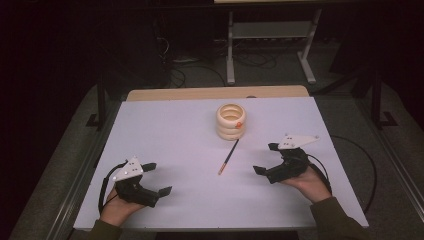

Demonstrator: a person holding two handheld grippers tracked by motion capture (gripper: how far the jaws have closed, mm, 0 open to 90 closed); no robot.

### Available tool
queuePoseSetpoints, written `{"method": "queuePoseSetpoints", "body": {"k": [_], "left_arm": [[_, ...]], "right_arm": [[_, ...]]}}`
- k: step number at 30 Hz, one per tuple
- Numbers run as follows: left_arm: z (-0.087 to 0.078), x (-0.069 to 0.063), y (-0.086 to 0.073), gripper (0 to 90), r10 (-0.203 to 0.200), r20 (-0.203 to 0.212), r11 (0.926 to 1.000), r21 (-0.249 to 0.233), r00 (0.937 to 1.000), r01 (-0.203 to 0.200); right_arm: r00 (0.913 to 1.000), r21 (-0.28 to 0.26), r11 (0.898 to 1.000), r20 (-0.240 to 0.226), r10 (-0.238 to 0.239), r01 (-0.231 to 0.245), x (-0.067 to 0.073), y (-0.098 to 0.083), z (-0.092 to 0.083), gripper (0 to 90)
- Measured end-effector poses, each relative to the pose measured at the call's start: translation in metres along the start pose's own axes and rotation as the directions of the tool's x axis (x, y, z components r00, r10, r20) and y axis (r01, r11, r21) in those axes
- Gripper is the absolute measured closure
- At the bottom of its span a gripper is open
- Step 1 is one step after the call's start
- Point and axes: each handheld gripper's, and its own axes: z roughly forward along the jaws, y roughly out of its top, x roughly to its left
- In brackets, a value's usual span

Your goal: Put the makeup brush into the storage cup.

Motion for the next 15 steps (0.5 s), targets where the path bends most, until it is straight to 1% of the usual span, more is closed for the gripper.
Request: {"method": "queuePoseSetpoints", "body": {"k": [3, 5, 9, 13, 15], "left_arm": [[0.002, 0.000, 0.002, 0.3, -0.001, 0.007, 1.0000, -0.004, 1.0000, 0.001], [0.003, -0.001, 0.002, 0.3, 0.003, 0.010, 1.0000, -0.004, 0.9999, -0.003], [0.002, -0.001, 0.002, 0.3, 0.002, 0.012, 1.0000, 0.000, 0.9999, -0.002], [0.002, -0.002, 0.001, 0.3, -0.007, 0.010, 1.0000, 0.000, 0.9999, 0.007], [0.001, -0.001, 0.001, 0.3, -0.002, 0.010, 1.0000, 0.001, 1.0000, 0.002]], "right_arm": [[1.0000, 0.009, 1.000, 0.001, -0.006, 0.006, 0.001, 0.001, 0.002, 1.8], [0.9997, 0.009, 1.000, 0.005, -0.023, 0.023, 0.001, 0.003, 0.002, 1.8], [0.9997, 0.005, 1.000, 0.008, -0.023, 0.023, -0.001, 0.006, 0.002, 1.8], [0.9996, 0.005, 1.000, 0.009, -0.025, 0.025, -0.002, 0.010, 0.004, 1.8], [0.9997, 0.002, 1.000, 0.008, -0.022, 0.022, -0.002, 0.012, 0.005, 1.8]]}}
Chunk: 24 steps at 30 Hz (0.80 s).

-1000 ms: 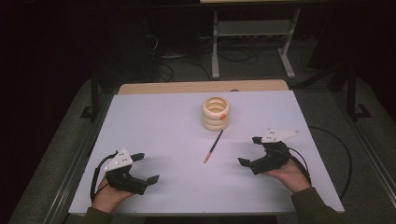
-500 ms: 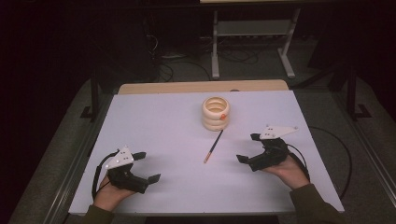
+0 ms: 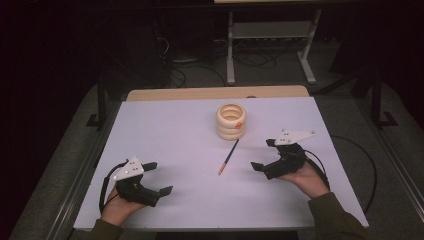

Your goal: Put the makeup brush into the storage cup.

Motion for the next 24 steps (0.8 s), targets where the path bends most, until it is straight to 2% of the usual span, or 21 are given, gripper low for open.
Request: {"method": "queuePoseSetpoints", "body": {"k": [5, 18, 24], "left_arm": [[0.000, -0.001, 0.001, 0.3, -0.012, 0.010, 0.9999, -0.011, 0.9999, 0.012], [0.002, -0.001, 0.002, 0.3, 0.007, 0.016, 0.9999, 0.010, 0.9999, -0.007], [0.002, 0.000, 0.001, 0.3, 0.003, 0.015, 1.0000, 0.002, 0.9999, -0.003]], "right_arm": [[1.0000, 0.011, 1.000, -0.008, -0.001, 0.001, -0.002, 0.002, 0.005, 1.8], [0.9998, 0.005, 1.000, -0.016, -0.013, 0.013, -0.004, 0.015, 0.016, 1.8], [0.9997, 0.005, 1.000, -0.018, -0.017, 0.017, -0.005, 0.021, 0.020, 1.8]]}}
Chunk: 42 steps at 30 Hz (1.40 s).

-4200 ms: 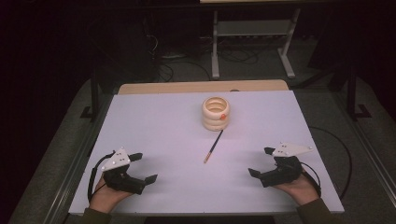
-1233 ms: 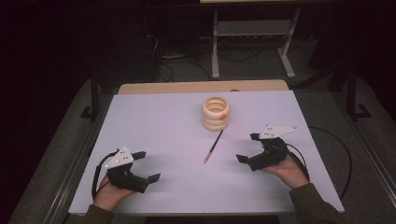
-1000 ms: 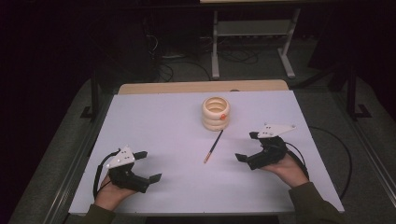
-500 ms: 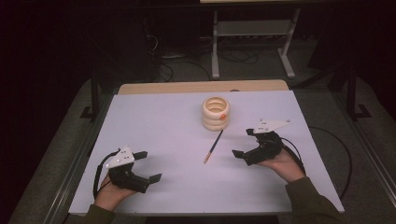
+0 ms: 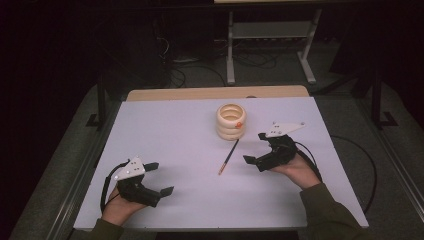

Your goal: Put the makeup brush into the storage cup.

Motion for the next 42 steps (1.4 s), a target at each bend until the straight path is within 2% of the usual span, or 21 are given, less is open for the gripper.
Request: {"method": "queuePoseSetpoints", "body": {"k": [4, 16, 30, 42], "left_arm": [[-0.001, 0.000, 0.000, 0.3, 0.001, -0.002, 1.0000, -0.002, 1.0000, -0.001], [0.000, 0.000, 0.000, 0.3, 0.000, 0.000, 1.0000, -0.001, 1.0000, 0.000], [-0.002, 0.000, 0.000, 0.3, -0.001, -0.006, 1.0000, 0.000, 1.0000, 0.001], [-0.002, -0.001, -0.001, 0.3, -0.006, -0.006, 0.9999, -0.009, 1.0000, 0.006]], "right_arm": [[1.0000, -0.015, 1.000, -0.004, -0.002, 0.002, -0.001, 0.004, 0.002, 1.8], [1.0000, -0.007, 1.000, -0.006, -0.008, 0.008, 0.000, 0.011, 0.009, 1.8], [0.9989, 0.008, 1.000, -0.038, -0.028, 0.029, 0.004, 0.020, 0.022, 1.9], [0.9969, 0.013, 0.999, -0.064, -0.046, 0.047, 0.005, 0.034, 0.031, 2.2]]}}
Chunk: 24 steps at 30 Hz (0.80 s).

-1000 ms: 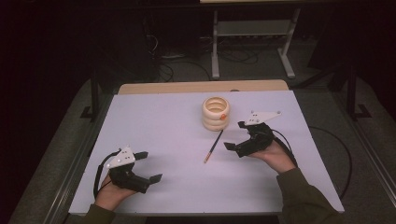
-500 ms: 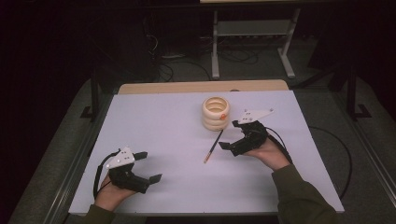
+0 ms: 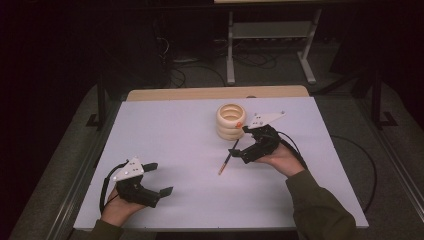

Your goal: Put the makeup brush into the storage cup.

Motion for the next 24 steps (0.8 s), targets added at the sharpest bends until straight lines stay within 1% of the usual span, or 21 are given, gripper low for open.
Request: {"method": "queuePoseSetpoints", "body": {"k": [3, 16, 17, 22, 24], "left_arm": [[0.000, 0.000, 0.000, 0.3, -0.002, 0.000, 1.0000, -0.003, 1.0000, 0.002], [0.000, 0.000, 0.000, 0.3, -0.001, 0.000, 1.0000, -0.003, 1.0000, 0.001], [0.000, 0.000, 0.000, 0.3, -0.001, 0.000, 1.0000, -0.002, 1.0000, 0.001], [-0.001, 0.000, 0.000, 0.3, -0.001, 0.000, 1.0000, -0.001, 1.0000, 0.001], [0.000, 0.001, 0.000, 0.3, -0.001, 0.000, 1.0000, -0.002, 1.0000, 0.001]], "right_arm": [[1.0000, -0.002, 1.000, -0.007, -0.005, 0.005, 0.001, 0.004, 0.002, 2.2], [0.9992, 0.008, 1.000, -0.036, -0.015, 0.015, 0.000, 0.013, 0.009, 2.2], [0.9988, 0.012, 1.000, -0.046, -0.018, 0.018, 0.000, 0.015, 0.011, 2.4], [0.9980, 0.021, 0.999, -0.058, -0.024, 0.025, -0.001, 0.017, 0.014, 3.8], [0.9977, 0.033, 0.999, -0.064, -0.023, 0.025, -0.002, 0.018, 0.017, 3.8]]}}
